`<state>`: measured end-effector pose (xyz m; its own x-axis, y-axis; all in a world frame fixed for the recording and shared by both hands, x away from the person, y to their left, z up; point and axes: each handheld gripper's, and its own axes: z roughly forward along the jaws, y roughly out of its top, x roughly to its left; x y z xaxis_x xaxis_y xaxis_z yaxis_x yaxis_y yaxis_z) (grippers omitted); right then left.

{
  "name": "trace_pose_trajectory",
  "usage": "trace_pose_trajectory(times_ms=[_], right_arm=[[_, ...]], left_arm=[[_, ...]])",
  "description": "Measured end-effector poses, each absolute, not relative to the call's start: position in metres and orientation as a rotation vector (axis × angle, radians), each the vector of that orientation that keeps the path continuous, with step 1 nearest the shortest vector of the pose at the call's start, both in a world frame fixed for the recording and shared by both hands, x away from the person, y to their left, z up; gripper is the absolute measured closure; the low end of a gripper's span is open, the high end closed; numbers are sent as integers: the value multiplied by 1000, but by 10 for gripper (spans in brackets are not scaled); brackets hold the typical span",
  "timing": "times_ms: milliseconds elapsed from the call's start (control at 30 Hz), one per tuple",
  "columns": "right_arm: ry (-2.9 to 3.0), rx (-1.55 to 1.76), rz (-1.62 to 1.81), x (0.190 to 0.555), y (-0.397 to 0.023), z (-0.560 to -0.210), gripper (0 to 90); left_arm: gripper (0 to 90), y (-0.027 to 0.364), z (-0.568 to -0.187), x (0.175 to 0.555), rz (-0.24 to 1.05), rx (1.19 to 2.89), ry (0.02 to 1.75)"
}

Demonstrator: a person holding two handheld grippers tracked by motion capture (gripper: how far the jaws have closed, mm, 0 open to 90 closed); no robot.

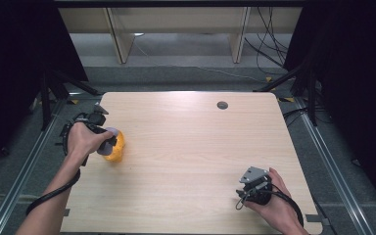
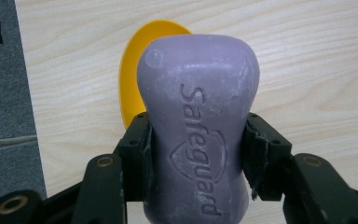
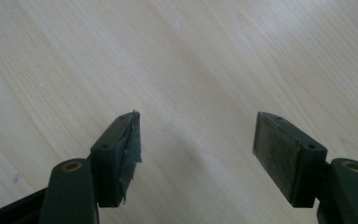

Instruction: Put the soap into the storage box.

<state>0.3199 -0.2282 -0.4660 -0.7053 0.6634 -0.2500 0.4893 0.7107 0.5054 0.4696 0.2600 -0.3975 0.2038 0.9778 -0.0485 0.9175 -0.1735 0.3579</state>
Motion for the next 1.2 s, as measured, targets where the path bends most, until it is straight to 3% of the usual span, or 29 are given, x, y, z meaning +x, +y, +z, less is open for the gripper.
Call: trace_pose_trajectory(times_ms=[1200], right_arm=[[2502,879,573,321,-229,-466,330]], left_arm=[[490,260,-412,491,284,2126,1867]])
